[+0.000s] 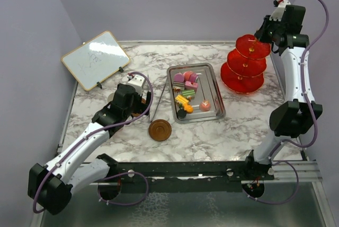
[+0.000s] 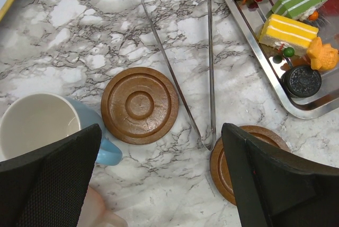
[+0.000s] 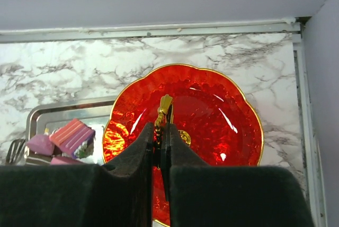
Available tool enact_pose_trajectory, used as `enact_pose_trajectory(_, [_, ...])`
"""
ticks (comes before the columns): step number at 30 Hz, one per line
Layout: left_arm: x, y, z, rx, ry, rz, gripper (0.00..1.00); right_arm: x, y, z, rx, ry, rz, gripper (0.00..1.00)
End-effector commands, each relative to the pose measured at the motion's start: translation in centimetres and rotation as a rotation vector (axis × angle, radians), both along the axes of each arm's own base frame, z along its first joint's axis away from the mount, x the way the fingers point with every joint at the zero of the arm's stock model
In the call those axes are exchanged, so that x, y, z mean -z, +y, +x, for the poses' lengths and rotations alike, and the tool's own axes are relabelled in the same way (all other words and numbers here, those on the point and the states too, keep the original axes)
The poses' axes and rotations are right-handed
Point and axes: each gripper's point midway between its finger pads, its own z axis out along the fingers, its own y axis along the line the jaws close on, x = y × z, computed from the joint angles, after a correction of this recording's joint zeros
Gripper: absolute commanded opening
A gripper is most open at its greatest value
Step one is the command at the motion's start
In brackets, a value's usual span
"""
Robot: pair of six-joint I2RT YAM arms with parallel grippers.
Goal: Serve the afternoon tea
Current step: Move the desert table to the center of the board.
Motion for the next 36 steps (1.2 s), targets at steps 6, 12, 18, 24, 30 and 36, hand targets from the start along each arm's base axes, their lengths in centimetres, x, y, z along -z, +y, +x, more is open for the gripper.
enact_pose_trajectory(6, [-0.4,0.0,0.2,-0.003,-0.022,-0.020,0.99,-1.2,4.8,-3.0,-0.214,-0.031,0.089,0.01])
enact_pose_trajectory(12, [-0.5,0.2,0.2,-0.012,-0.029,-0.013,0.99,-2.3,5.5,-3.7,-0.250,-0.063,0.099,0.02])
enact_pose_trajectory(18, [-0.5,0.4,0.2,-0.018,-0.031,-0.013,0.99,-1.0,5.1,-3.6,-0.236,-0.024,0.086,0.11])
enact_pose_trajectory(24, [-0.7,0.4,0.0,-0.015,-0.038,-0.020,0.99,-0.7,5.2,-4.1,-0.237,-0.009,0.083,0.25])
enact_pose_trajectory(30, [-1.0,0.4,0.0,-0.020,-0.047,-0.025,0.99,-3.0,4.4,-4.4,-0.189,-0.038,0.061,0.59])
enact_pose_trajectory(36, [-2.1,0.9,0.1,-0.052,-0.103,-0.053,0.99,-7.1,3.8,-5.4,-0.143,-0.113,0.036,0.70])
